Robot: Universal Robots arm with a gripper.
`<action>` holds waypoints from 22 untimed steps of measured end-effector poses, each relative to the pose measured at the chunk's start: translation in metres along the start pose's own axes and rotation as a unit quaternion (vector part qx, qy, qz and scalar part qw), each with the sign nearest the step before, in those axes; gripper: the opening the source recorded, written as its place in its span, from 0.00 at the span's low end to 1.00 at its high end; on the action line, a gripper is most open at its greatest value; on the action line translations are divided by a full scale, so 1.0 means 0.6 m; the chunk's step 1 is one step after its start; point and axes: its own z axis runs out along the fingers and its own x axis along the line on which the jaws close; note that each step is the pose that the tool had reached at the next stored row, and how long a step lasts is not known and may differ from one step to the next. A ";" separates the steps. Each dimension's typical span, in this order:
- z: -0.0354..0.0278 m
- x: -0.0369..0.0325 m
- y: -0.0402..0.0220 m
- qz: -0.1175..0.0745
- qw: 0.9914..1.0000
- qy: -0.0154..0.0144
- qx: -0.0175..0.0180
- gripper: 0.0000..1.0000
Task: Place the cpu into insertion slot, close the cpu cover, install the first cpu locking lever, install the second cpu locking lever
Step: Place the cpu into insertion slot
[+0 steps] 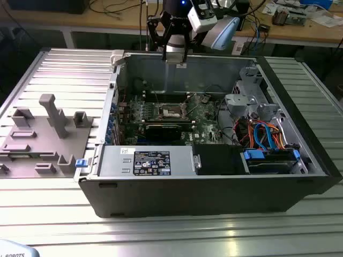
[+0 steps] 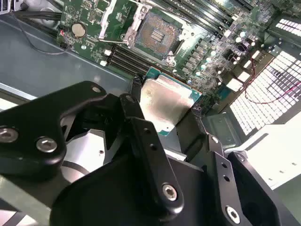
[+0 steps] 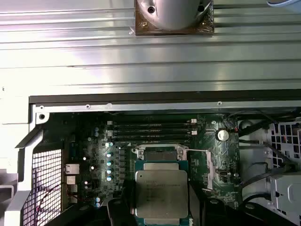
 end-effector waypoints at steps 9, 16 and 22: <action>0.002 0.004 0.000 0.000 1.000 0.000 0.000 0.54; 0.006 0.005 -0.001 0.000 1.000 0.000 0.000 0.54; 0.012 0.005 -0.001 0.000 1.000 0.000 0.000 0.54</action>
